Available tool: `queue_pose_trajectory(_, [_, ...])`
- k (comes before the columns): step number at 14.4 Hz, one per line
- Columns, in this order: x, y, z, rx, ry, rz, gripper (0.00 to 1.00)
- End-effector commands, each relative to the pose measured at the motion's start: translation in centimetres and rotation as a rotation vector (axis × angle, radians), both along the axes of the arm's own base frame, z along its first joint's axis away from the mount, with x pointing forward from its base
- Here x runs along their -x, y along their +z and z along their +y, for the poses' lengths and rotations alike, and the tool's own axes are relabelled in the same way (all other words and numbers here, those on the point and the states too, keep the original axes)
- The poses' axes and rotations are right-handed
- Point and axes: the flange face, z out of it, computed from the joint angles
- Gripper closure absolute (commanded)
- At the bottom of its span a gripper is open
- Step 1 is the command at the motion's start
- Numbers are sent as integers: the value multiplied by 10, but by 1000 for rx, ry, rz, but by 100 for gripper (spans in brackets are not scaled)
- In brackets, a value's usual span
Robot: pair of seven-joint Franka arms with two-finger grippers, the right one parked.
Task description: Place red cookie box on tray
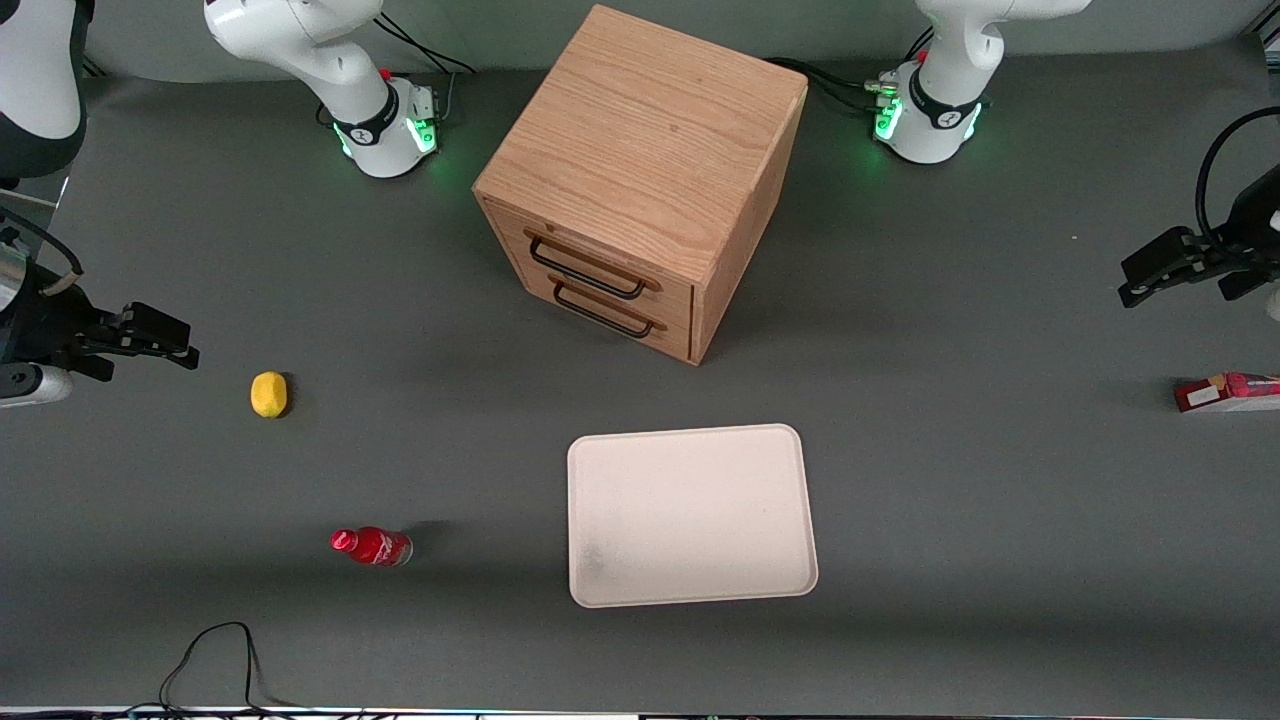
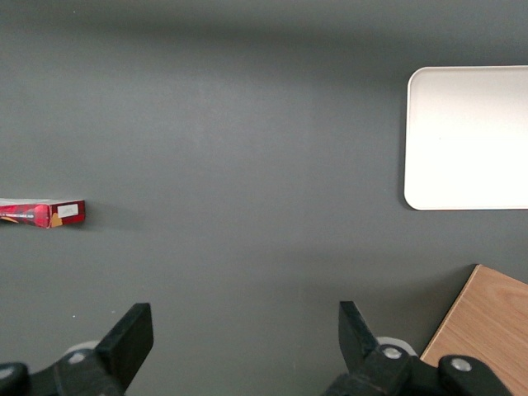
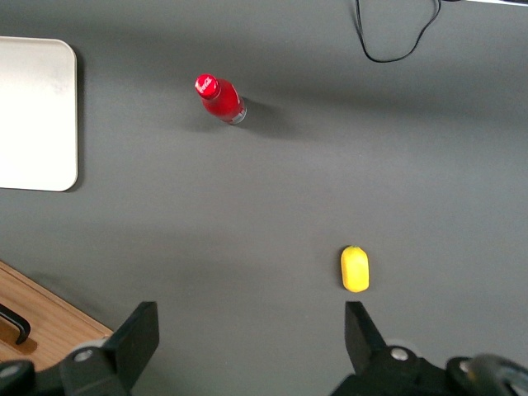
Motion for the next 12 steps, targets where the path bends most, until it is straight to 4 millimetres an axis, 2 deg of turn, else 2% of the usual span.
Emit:
queue_pose_trajectory(1, [7,1,0,12,17,-4,0])
queue_pose_trajectory(10, [7,-1,5,19,25,6,0])
queue_pose_trajectory(12, [7,-2,21,17,49,10,0])
